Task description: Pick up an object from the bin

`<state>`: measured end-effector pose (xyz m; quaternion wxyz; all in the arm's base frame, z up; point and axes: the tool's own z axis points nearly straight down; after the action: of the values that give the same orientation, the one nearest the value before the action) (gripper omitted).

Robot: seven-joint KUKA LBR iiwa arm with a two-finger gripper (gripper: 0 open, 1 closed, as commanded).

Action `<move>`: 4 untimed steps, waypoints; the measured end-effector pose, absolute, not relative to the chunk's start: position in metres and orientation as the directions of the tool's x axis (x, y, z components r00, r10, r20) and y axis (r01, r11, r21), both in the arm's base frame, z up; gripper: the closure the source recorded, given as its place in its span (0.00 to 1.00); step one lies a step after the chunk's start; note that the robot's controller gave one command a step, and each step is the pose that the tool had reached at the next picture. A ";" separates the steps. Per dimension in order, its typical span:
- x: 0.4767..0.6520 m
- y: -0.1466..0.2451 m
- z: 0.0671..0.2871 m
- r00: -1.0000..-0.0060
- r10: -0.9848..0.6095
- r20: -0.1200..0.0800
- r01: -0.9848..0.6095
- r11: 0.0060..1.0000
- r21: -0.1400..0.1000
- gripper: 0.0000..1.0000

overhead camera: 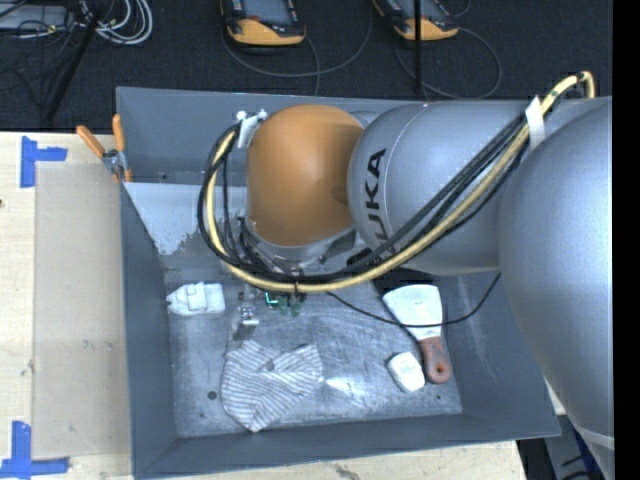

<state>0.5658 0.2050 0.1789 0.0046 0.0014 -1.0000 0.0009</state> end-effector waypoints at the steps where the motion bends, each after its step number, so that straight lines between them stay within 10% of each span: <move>1: 0.568 0.204 0.183 -1.000 0.001 0.002 0.001 1.000 0.000 0.00; 2: 0.564 0.191 0.142 -0.999 -0.033 -0.006 -0.033 0.999 0.002 0.00; 3: 0.540 0.176 0.076 -0.994 -0.106 0.005 -0.106 0.994 0.003 1.00; 4: 0.540 0.176 0.076 -0.994 -0.105 0.005 -0.105 0.994 0.003 1.00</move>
Offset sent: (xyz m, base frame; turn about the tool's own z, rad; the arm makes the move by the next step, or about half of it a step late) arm -0.0126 -0.0381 -0.1089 -0.0742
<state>0.5397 0.1759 0.0757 0.0028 0.0528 -0.9986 -0.0015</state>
